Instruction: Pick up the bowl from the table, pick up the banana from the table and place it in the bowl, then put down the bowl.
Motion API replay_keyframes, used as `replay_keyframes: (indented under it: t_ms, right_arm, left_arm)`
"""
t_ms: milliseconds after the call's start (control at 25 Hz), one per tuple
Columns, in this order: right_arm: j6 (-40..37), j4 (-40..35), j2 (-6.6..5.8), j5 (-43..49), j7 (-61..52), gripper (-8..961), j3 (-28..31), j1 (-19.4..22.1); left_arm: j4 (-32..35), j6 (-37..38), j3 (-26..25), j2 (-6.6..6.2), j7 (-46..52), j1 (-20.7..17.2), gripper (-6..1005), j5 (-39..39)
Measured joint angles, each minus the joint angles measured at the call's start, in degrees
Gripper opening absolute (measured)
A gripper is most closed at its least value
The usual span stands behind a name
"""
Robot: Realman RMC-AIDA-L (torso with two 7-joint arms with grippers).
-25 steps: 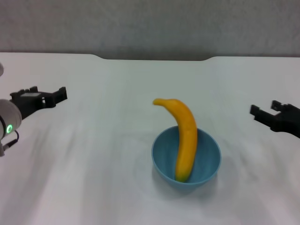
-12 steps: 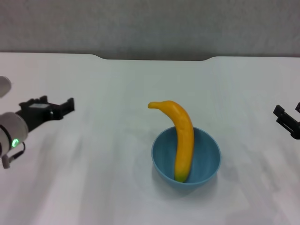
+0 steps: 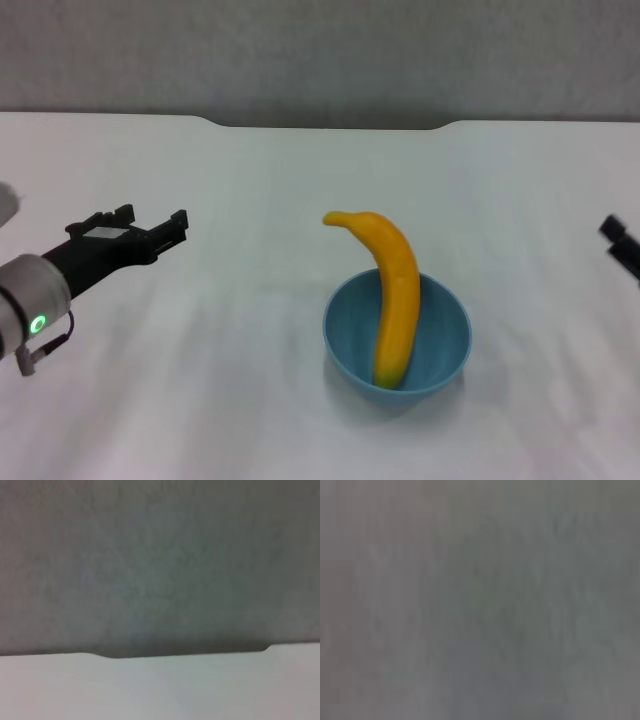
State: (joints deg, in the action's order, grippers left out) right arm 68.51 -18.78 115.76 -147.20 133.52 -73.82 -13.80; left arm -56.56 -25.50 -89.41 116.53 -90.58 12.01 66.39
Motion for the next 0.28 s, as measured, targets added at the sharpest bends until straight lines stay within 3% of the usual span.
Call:
replay_keyframes:
  t_ms: [120, 280]
  right_arm:
    - [6.74, 3.71, 0.00, -4.82, 2.60, 770, 1.04, 0.24]
    - [6.68, 6.87, 0.08, -8.66, 4.79, 770, 1.07, -0.26]
  left_arm:
    - [3.07, -5.49, -1.57, 0.08, -6.06, -0.30, 814, -8.15]
    - [8.17, -9.37, -2.77, 0.02, -13.29, 0.70, 814, -16.20]
